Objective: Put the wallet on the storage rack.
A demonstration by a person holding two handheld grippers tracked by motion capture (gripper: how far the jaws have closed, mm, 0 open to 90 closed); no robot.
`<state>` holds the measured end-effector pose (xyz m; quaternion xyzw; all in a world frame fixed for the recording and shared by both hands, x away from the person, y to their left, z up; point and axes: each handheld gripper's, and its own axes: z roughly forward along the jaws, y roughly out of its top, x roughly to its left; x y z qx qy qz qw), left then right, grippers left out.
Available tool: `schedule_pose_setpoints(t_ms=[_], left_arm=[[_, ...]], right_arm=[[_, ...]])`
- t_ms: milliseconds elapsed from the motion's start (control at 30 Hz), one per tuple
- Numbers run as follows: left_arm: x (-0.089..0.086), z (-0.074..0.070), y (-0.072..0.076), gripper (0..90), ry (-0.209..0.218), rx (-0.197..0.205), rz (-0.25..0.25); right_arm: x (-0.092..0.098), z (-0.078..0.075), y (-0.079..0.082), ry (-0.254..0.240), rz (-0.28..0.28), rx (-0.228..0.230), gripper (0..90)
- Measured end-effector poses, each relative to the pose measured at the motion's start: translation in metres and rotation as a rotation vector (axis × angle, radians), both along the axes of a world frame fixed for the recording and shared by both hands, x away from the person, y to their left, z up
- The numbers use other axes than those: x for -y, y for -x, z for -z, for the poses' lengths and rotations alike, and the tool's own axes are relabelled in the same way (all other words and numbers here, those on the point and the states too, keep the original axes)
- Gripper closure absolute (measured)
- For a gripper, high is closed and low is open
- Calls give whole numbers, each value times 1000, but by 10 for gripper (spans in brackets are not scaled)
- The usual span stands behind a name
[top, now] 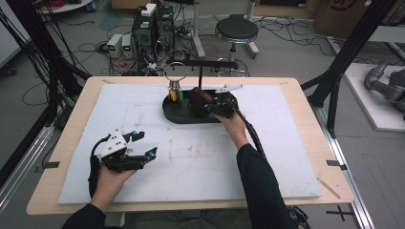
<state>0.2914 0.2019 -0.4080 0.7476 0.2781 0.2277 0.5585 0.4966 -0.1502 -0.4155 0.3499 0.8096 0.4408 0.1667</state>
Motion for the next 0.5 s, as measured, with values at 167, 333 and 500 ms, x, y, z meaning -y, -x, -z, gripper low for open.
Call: schedule_pose_setpoints(t_ms=[167,333,500], left_arm=[[0,0,0,260,-1,-4,4],[0,1,0,260,-3,-8,8],[1,1,0,260,-6,-8,9]], right_arm=[[0,7,-1,14,18,-15,673],[-1,7,-1,24,20,-11,666],[0,7,-1,33,17,-16,644]])
